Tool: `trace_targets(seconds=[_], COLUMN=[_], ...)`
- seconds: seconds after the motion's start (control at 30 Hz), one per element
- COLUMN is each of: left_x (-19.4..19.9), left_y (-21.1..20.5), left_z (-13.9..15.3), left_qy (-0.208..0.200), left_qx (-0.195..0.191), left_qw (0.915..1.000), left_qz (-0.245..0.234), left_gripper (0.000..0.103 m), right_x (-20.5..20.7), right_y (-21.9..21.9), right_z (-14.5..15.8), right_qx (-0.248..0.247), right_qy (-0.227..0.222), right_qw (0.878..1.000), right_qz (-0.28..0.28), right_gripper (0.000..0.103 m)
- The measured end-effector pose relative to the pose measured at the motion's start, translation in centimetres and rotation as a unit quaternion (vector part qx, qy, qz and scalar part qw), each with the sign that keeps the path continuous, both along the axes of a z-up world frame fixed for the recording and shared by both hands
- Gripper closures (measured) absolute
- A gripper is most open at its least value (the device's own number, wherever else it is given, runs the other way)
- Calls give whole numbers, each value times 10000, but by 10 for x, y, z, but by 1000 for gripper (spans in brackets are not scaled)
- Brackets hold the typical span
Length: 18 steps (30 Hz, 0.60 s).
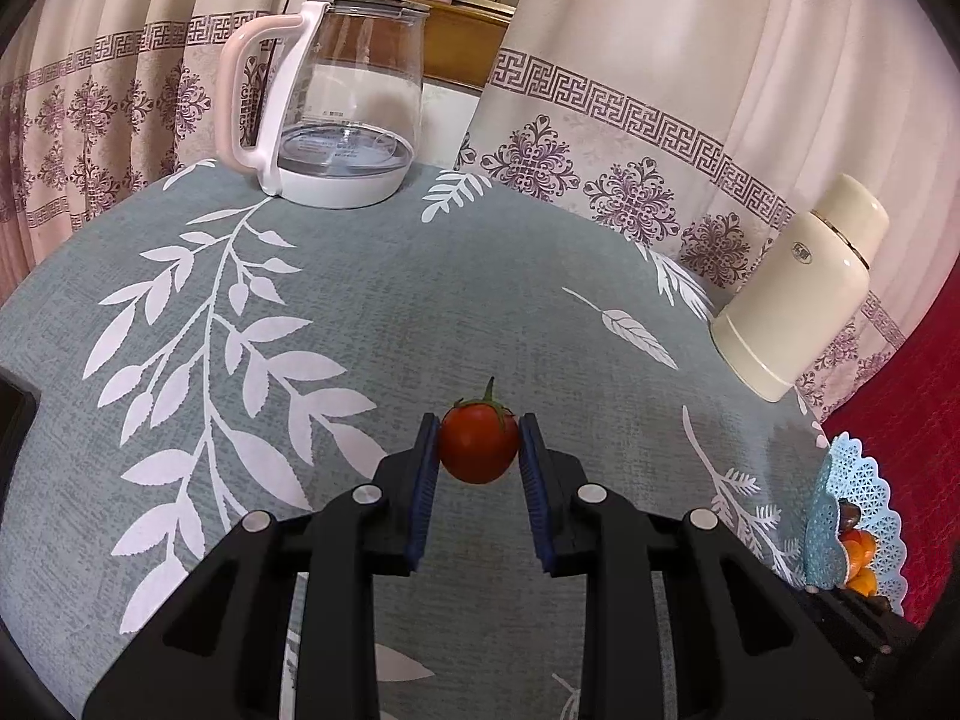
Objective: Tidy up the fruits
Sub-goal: 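Carry the yellow fruit into the basket and open the right tool while the left tool holds the tomato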
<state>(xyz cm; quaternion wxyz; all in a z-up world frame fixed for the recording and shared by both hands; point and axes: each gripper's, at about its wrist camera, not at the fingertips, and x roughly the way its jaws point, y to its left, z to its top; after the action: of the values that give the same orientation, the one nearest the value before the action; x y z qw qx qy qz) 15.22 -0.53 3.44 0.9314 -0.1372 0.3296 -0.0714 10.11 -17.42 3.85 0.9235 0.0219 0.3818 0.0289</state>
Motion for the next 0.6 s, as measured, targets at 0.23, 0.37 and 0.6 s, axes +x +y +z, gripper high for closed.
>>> trace_targets(seconds=[0.23, 0.37, 0.6], left_x=[-2, -3, -5], left_y=[-3, -4, -7], left_z=[1, 2, 4], left_qy=[-20, -46, -65], left_qx=[-4, -14, 2], left_qw=[10000, 9999, 9999], left_qz=[-64, -88, -146], left_gripper=[76, 76, 76], right_x=[-21, -33, -58], right_y=[-21, -40, -85], right_z=[22, 33, 49], right_qx=[97, 151, 260], right_qy=[-269, -391, -600], right_qw=[9993, 9979, 9922], right_qz=[-258, -496, -1066], right_gripper=[76, 76, 75])
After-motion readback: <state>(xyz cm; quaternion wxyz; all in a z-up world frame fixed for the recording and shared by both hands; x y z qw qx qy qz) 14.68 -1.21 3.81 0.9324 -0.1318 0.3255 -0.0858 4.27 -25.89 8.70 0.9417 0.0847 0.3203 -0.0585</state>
